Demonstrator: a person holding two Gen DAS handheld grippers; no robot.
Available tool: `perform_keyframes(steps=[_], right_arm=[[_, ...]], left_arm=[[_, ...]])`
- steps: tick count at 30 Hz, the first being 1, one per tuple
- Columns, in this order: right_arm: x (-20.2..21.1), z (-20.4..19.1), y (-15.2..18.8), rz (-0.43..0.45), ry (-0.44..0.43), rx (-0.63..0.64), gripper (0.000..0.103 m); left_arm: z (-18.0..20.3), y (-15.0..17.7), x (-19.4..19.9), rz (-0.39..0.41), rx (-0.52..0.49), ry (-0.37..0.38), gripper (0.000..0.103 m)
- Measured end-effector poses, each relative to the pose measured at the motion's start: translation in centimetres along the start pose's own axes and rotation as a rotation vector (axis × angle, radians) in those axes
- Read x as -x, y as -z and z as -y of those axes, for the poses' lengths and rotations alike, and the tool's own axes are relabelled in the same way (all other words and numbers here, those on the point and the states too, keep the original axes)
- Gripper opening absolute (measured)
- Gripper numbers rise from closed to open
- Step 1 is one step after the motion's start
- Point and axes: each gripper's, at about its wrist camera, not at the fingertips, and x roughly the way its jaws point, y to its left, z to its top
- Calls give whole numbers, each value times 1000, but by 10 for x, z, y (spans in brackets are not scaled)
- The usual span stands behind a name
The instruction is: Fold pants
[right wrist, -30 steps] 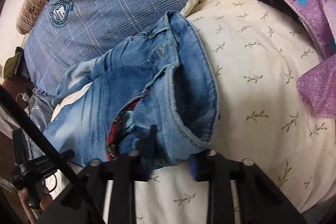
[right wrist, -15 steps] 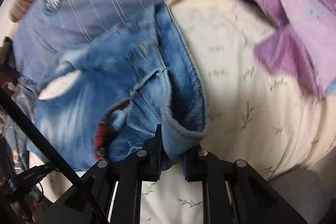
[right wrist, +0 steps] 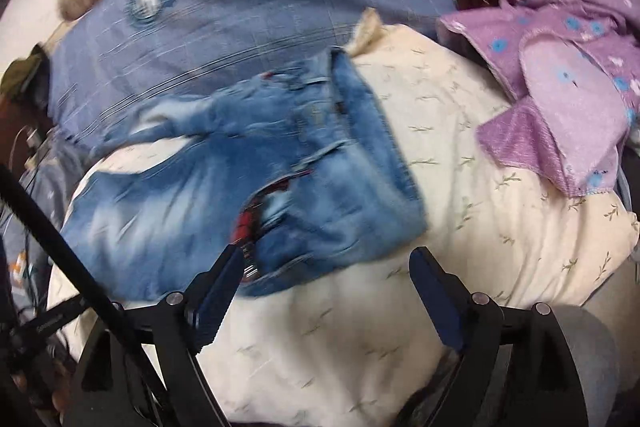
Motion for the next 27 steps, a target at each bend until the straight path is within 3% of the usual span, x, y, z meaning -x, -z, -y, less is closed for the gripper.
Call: perform_keyframes(steps=[7, 13, 16, 27], right_arm=[[19, -55, 5, -4, -89, 100, 86], [25, -88, 2, -17, -176, 137, 87], [22, -102, -1, -34, -217, 154, 87], [-13, -142, 0, -133, -358, 197, 87]], left_arm=[[-9, -3, 15, 32, 29, -7, 54], [-23, -29, 28, 23, 55, -48, 55], [-31, -45, 35, 16, 53, -53, 60], [-85, -66, 41, -15, 153, -63, 60]])
